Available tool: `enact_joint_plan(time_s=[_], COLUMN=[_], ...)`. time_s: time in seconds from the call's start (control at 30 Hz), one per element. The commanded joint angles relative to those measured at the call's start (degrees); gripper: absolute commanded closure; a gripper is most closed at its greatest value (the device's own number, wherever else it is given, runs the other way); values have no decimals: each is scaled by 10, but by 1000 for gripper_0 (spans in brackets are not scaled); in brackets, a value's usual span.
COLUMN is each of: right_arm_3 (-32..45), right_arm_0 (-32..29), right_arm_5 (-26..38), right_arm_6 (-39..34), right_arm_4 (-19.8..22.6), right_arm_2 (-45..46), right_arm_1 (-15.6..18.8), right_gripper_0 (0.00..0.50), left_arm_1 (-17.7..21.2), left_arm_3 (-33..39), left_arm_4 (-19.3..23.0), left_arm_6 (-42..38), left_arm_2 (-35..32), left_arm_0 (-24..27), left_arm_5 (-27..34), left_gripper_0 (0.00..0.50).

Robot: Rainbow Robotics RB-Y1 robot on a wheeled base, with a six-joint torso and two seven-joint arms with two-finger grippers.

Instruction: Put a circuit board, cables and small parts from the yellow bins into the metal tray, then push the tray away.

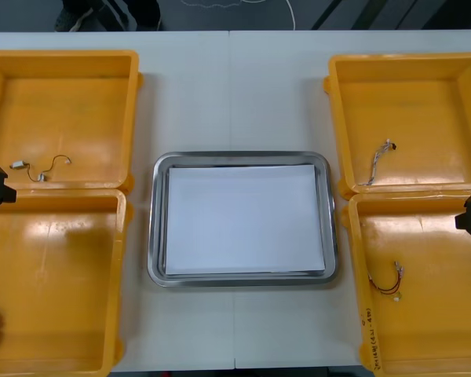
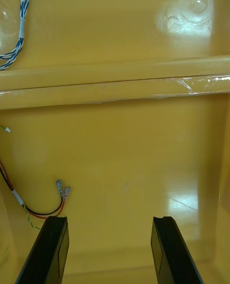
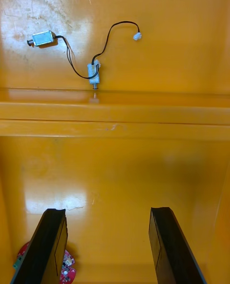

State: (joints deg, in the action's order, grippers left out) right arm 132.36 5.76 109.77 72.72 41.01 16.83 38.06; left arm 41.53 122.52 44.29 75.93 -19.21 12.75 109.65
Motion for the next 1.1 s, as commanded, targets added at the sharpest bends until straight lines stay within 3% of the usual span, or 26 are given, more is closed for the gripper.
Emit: enact_joint_plan(time_s=[0.03,1.1], right_arm_3=[17,17], right_arm_0=[-5,-5], right_arm_5=[2,2], right_arm_6=[-13,-13], right_arm_4=[-6,-6], right_arm_2=[17,17], right_arm_1=[-4,-4], right_gripper_0=[0,0], left_arm_1=[26,26], left_arm_3=[18,18], left_arm_4=[4,4], left_arm_6=[60,60], left_arm_2=[-17,-17], left_arm_0=[-7,-7], left_arm_5=[4,4], left_gripper_0=[0,0])
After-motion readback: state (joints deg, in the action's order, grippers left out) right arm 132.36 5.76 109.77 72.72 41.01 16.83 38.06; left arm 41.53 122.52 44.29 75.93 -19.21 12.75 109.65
